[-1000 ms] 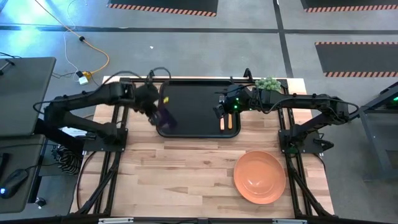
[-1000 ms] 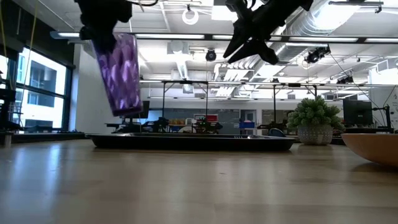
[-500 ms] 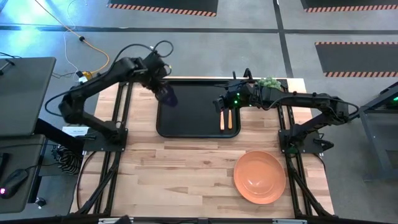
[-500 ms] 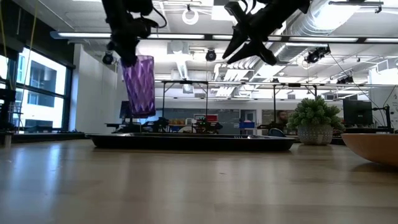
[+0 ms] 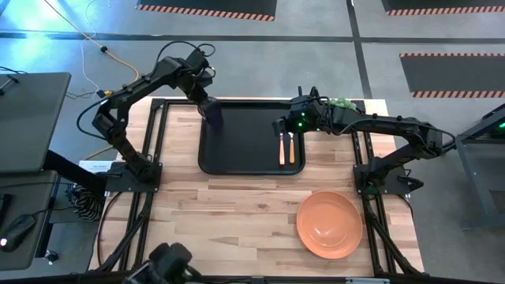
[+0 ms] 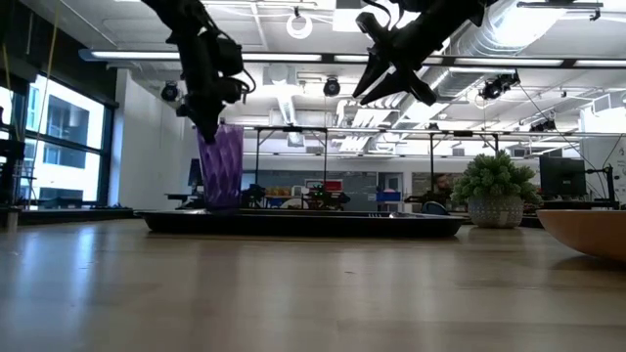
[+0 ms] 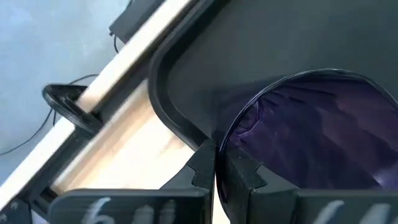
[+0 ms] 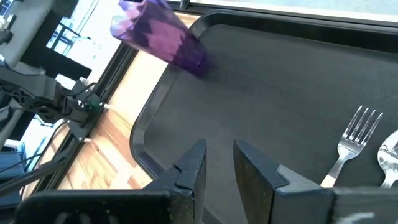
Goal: Pick and place plate/cup/fork/spoon on tray
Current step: Put the violet glass cup on the black tray to the top right of the orange fork
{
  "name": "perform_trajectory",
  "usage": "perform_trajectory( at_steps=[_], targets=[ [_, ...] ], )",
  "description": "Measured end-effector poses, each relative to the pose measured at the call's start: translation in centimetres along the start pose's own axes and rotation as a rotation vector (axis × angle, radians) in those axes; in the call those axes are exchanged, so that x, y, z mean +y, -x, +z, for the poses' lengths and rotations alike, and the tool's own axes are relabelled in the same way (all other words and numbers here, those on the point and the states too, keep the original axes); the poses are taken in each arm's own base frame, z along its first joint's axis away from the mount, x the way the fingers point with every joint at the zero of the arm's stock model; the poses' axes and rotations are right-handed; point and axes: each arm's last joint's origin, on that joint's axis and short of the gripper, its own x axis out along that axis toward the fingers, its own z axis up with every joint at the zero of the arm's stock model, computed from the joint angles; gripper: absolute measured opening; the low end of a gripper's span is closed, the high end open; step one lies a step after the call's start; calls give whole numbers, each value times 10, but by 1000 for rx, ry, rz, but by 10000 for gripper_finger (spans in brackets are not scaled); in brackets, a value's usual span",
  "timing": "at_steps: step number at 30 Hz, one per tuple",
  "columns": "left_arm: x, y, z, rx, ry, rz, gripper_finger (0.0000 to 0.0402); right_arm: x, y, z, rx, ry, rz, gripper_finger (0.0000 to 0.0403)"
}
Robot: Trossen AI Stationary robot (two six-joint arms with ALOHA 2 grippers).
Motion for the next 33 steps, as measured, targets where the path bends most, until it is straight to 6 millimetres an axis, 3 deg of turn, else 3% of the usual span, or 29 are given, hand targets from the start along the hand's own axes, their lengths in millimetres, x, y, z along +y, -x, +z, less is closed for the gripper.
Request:
perform_trajectory(
  at_steps=[10,33],
  targets=[
    [10,-18,6,19,7,0,7,0,0,0,0,0,0,71],
    [11,-18,9,6,-4,78,8,0,0,0,-1,3,-1,71]
  ],
)
